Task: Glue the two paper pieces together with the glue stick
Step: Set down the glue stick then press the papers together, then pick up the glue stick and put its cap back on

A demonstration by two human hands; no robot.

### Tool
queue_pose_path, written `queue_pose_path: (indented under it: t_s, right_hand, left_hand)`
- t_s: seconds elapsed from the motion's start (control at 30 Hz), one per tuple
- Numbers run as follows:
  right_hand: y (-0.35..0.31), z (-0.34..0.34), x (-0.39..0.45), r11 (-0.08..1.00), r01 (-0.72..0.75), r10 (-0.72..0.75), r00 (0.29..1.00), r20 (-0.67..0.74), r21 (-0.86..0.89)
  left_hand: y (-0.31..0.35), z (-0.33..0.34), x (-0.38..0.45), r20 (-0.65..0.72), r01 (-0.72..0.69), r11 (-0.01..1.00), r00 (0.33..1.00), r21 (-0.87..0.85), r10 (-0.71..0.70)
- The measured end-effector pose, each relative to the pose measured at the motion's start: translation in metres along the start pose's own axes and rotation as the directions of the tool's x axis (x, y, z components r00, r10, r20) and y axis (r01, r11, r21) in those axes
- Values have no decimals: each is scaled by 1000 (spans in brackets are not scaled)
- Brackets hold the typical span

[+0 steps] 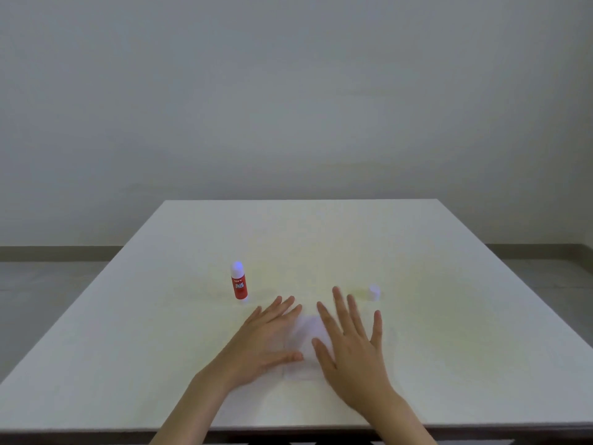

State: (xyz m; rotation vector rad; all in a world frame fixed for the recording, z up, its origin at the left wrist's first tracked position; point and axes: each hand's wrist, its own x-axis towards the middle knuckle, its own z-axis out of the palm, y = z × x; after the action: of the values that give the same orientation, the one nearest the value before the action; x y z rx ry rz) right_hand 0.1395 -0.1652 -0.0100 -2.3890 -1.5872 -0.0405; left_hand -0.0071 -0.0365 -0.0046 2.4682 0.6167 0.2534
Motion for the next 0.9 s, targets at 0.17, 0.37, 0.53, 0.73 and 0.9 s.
queue_pose_path:
  t_s: [0.17, 0.37, 0.53, 0.73, 0.9]
  right_hand:
    - [39, -17, 42, 978, -206, 202, 972, -117, -22]
    - [56, 3, 52, 965, -245, 243, 969, -36, -97]
    - [62, 7, 55, 981, -191, 191, 972, -136, 13]
    - [63, -16, 51, 852, -173, 267, 956, -126, 493]
    - [16, -43, 39, 351, -294, 20, 951, 307, 889]
  left_hand:
    - [9, -17, -6, -852, -53, 985, 512, -163, -113]
    - [-16, -32, 10, -598, 150, 755, 521, -638, -609]
    - [-19, -27, 31, -549, 272, 770, 568, -577, -613]
    - [-2, -32, 27, -470, 134, 729, 684, -671, -559]
    - [32, -36, 20, -279, -44, 552, 894, -833, -350]
